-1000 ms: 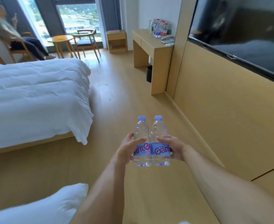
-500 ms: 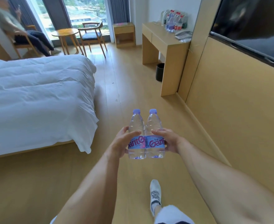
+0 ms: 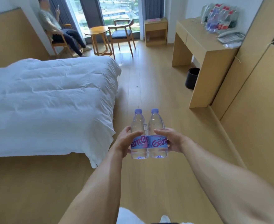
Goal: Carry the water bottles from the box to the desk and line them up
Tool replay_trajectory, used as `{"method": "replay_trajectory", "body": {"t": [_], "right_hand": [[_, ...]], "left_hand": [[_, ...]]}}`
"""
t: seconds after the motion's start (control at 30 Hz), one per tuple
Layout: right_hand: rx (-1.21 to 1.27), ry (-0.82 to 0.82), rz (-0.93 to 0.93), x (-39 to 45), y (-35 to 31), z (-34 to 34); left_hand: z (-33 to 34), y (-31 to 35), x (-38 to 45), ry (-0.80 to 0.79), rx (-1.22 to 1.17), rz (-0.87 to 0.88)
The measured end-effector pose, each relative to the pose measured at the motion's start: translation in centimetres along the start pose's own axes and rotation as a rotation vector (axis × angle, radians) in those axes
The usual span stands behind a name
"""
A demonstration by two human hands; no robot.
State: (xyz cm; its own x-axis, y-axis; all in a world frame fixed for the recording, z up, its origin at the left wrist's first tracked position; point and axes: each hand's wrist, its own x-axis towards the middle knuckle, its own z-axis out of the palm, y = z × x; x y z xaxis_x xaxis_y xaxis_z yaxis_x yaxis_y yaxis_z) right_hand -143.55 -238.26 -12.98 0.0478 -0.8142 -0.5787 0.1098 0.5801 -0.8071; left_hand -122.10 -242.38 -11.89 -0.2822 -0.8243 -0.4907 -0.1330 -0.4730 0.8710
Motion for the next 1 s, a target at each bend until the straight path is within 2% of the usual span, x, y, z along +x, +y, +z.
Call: {"method": "replay_trajectory", "body": {"t": [0.33,0.57,0.77,1.0], "right_hand": [[-0.022,0.065,0.022,13.4,-8.5,-3.3],[0.047,0.187,0.017,24.4,-17.5,-5.0],[0.107,0.237,-0.033,31.5,-25.0,-6.8],[0.144,0.271,-0.075,39.6,-32.1,-10.6]], "left_hand": [[-1.6,6.8,15.4,-0.047,0.015,-0.007],[-3.8,15.7,29.2,-0.157,0.058,-0.025],[-4.7,23.6,38.9,-0.238,0.106,-0.011],[-4.0,29.6,50.1,-0.281,0.094,0.024]]}}
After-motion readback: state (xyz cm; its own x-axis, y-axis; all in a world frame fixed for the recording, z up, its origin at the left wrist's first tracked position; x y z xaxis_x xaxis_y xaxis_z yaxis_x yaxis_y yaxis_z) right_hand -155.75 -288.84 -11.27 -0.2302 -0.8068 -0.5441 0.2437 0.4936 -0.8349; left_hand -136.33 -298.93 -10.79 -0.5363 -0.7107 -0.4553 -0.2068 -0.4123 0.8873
